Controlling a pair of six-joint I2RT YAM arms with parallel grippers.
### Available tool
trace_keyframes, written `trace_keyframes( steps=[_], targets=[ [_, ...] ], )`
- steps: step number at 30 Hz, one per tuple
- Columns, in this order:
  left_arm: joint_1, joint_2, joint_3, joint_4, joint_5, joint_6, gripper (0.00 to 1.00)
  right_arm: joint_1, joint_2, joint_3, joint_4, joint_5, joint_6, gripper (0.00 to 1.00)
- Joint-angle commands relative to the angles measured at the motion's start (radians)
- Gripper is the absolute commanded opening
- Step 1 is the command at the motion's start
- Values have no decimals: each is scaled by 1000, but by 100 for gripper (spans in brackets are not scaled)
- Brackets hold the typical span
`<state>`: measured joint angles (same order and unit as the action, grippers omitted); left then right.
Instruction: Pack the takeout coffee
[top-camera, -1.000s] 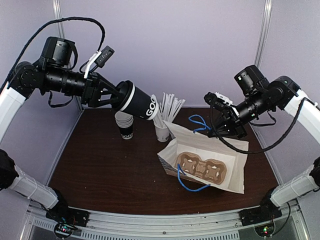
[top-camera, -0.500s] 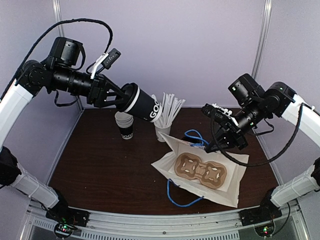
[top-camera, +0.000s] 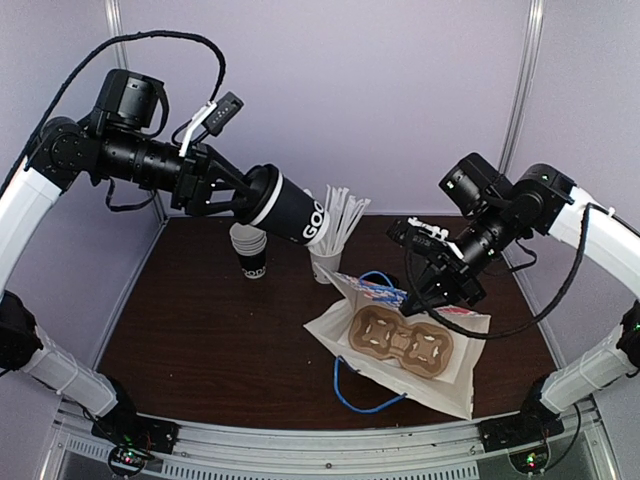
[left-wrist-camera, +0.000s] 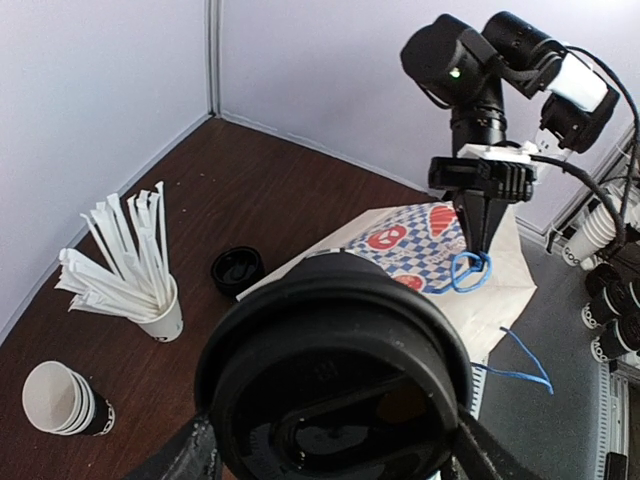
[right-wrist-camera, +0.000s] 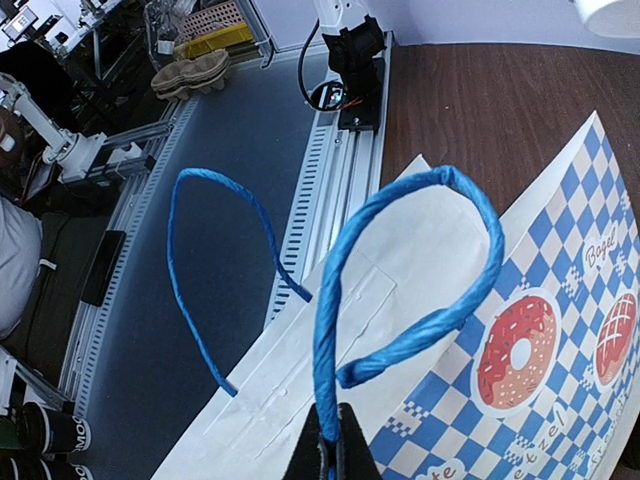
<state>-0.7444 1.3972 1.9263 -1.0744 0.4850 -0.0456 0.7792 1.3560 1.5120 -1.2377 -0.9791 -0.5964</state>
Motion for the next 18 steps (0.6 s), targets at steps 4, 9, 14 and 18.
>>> trace_keyframes(
  steps=[4, 9, 14, 18],
  targets=[
    [-121, -9, 62, -22, 59, 75, 45, -52, 15, 95, -28, 27, 9, 0],
    [-255, 16, 64, -34, 33, 89, 44, -73, 18, 100, -19, 29, 23, 0],
    [-355, 56, 17, -43, -37, 113, 44, -80, 20, 97, -12, 20, 30, 0],
    [-390, 94, -9, -10, -80, 146, 43, -80, 18, 89, -3, 16, 32, 0]
  ],
)
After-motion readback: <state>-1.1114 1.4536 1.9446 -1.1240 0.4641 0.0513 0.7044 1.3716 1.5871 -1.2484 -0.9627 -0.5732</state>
